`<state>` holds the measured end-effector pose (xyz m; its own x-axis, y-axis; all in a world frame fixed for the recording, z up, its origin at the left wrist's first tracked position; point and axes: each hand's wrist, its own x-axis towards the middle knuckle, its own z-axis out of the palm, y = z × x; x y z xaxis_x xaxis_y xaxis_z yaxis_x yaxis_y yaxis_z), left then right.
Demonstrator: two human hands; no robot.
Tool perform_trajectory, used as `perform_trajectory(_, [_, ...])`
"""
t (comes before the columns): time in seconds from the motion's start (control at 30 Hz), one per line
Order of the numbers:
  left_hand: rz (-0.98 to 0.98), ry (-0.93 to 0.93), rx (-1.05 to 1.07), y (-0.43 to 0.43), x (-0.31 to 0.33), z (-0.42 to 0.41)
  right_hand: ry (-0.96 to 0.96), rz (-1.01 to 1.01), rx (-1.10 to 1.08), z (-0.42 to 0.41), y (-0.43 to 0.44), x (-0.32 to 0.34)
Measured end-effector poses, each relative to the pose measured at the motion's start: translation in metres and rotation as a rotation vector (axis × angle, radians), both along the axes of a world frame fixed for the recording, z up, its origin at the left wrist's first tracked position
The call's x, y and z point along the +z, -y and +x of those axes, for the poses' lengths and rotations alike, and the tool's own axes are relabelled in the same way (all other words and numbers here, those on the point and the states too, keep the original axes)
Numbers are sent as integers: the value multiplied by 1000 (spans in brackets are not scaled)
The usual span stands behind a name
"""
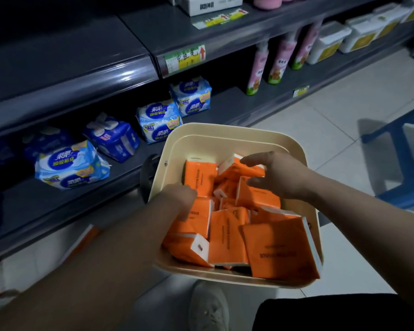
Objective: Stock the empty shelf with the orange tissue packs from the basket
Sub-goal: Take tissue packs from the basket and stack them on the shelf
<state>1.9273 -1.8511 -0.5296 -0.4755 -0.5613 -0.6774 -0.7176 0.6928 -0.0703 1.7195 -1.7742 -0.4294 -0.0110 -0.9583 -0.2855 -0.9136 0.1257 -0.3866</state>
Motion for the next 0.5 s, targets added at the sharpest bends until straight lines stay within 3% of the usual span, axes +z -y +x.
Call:
perform_trajectory(0.37, [-180, -605, 316, -5, 77, 39, -27, 204, 54, 5, -27, 16])
perform_trajectory(0.5, [-249, -710, 385, -20, 99, 59, -105, 301, 99, 9, -40, 18])
